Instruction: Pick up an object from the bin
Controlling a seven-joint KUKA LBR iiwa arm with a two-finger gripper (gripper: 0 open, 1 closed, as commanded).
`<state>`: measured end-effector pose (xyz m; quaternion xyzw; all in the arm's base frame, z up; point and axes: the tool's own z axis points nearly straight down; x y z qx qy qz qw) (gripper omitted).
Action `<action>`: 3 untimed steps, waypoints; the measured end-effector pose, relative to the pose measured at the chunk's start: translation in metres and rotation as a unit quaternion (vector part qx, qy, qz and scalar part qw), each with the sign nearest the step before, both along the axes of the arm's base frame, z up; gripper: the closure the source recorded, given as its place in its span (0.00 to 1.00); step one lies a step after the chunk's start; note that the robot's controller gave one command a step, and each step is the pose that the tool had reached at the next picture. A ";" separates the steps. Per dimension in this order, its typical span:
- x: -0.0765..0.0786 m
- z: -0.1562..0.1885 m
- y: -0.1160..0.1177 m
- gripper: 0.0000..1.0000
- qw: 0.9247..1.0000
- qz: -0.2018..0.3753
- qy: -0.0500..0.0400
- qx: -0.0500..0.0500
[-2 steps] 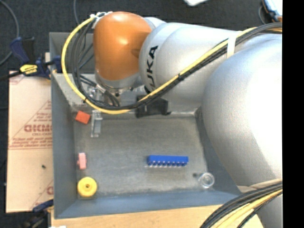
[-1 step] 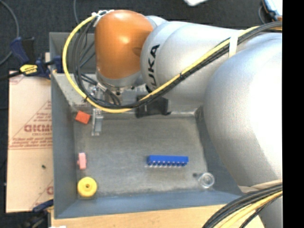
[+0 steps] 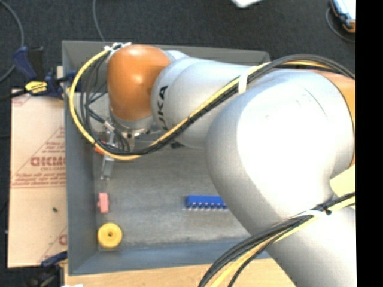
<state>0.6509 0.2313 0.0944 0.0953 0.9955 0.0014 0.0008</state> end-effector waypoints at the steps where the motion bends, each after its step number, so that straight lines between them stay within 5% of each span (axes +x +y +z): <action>1: 0.006 0.043 0.004 0.00 0.999 0.038 -0.003 -0.001; 2: 0.000 0.006 0.006 0.00 0.993 -0.120 0.000 0.000; 3: 0.003 -0.024 0.005 0.00 0.999 0.033 -0.002 -0.002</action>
Offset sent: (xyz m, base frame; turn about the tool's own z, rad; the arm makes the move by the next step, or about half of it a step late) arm -0.0007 0.0077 0.0056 0.2422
